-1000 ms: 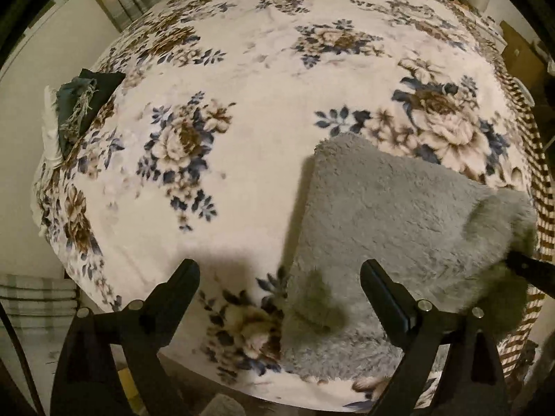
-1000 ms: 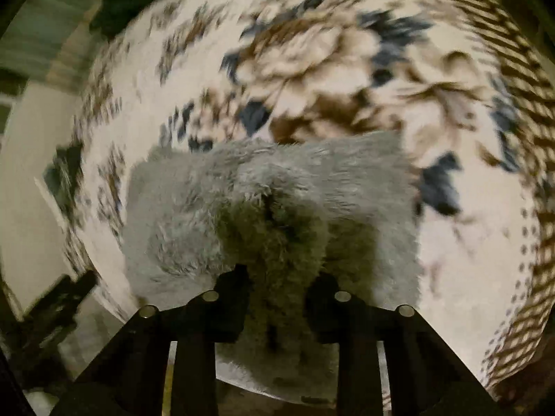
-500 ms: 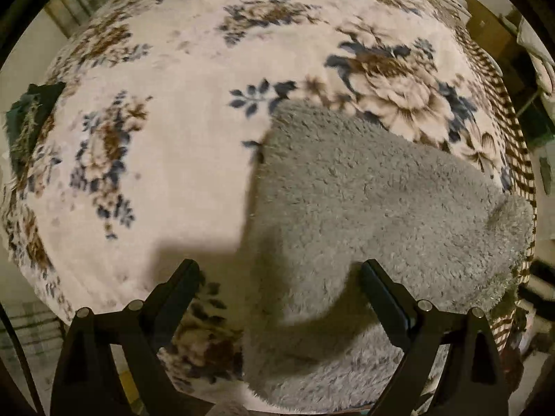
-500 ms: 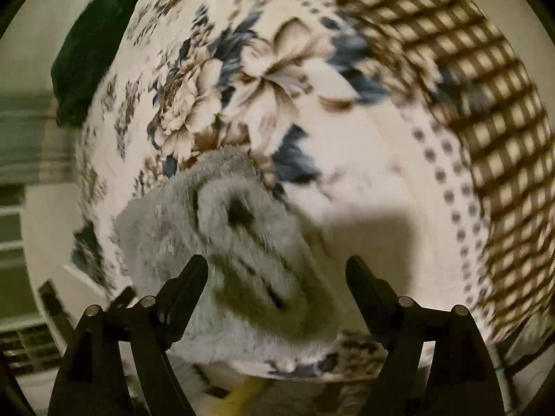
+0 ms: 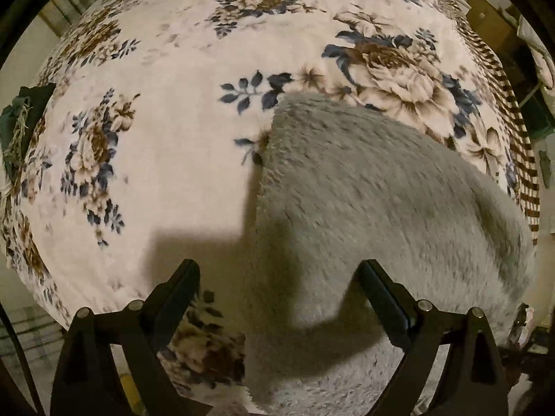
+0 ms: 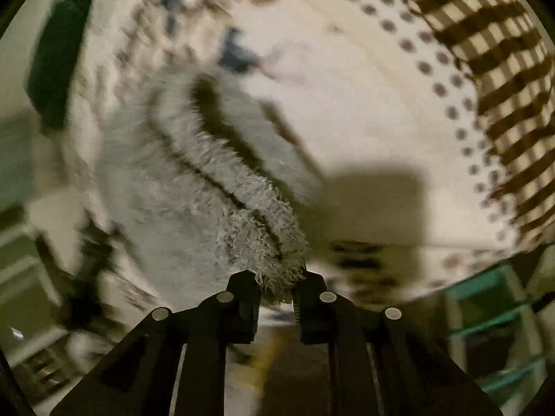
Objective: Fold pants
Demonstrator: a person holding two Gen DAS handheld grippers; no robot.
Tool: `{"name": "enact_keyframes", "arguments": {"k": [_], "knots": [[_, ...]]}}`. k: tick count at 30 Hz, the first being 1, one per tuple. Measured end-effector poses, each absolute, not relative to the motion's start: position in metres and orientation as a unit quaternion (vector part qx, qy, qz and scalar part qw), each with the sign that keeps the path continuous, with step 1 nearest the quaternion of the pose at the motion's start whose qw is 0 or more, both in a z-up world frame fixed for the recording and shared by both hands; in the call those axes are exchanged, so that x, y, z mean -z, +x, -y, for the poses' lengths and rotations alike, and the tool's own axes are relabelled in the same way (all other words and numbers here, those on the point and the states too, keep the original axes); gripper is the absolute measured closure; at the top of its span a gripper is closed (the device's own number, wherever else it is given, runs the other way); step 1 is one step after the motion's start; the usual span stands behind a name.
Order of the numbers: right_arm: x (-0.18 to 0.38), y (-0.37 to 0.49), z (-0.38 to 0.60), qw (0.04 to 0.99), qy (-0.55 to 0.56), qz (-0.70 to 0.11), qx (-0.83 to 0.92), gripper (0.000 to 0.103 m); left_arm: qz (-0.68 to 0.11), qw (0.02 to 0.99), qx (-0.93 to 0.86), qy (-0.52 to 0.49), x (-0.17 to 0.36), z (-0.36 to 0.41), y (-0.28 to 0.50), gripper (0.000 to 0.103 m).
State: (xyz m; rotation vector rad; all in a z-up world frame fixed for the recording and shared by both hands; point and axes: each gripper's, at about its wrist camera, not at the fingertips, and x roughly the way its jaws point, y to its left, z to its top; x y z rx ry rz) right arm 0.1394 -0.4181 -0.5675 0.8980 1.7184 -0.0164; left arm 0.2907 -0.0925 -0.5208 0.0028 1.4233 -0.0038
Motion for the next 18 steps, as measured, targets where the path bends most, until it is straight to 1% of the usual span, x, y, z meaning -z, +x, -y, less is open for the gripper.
{"name": "enact_keyframes", "arguments": {"k": [2, 4, 5, 6, 8, 9, 11, 14, 16, 17, 18], "knots": [[0.577, 0.144, 0.419, 0.553, 0.368, -0.747, 0.013, 0.074, -0.652, 0.758, 0.007, 0.004, 0.518, 0.095, 0.292, 0.009], [0.557, 0.159, 0.417, 0.584, 0.348, -0.734, 0.002, 0.058, -0.647, 0.763, 0.013, 0.011, 0.512, 0.098, 0.293, 0.009], [0.543, 0.165, 0.417, 0.604, 0.336, -0.722, 0.005, 0.041, -0.643, 0.765, 0.016, 0.016, 0.508, 0.099, 0.294, 0.009], [0.524, 0.175, 0.417, 0.636, 0.331, -0.697, 0.004, 0.032, -0.641, 0.767, 0.017, 0.018, 0.506, 0.099, 0.295, 0.009], [0.496, 0.195, 0.419, 0.675, 0.338, -0.656, -0.006, 0.025, -0.637, 0.770, 0.016, 0.015, 0.503, 0.096, 0.298, 0.009], [0.492, 0.205, 0.417, 0.683, 0.339, -0.647, -0.012, 0.021, -0.636, 0.771, 0.015, 0.012, 0.503, 0.094, 0.300, 0.009], [0.497, 0.232, 0.412, 0.690, 0.327, -0.645, -0.033, 0.021, -0.637, 0.771, 0.008, 0.006, 0.506, 0.089, 0.305, 0.009], [0.528, 0.273, 0.390, 0.675, 0.276, -0.681, -0.065, 0.021, -0.639, 0.769, 0.001, -0.007, 0.514, 0.082, 0.309, 0.009], [0.544, 0.288, 0.376, 0.687, 0.202, -0.696, -0.053, 0.032, -0.643, 0.765, -0.006, -0.007, 0.525, 0.075, 0.313, 0.009], [0.550, 0.295, 0.375, 0.698, 0.158, -0.698, -0.033, 0.034, -0.651, 0.759, -0.009, -0.012, 0.532, 0.071, 0.314, 0.008], [0.553, 0.292, 0.378, 0.702, 0.148, -0.696, -0.028, 0.032, -0.662, 0.748, 0.002, -0.046, 0.540, 0.062, 0.315, 0.008]]}}
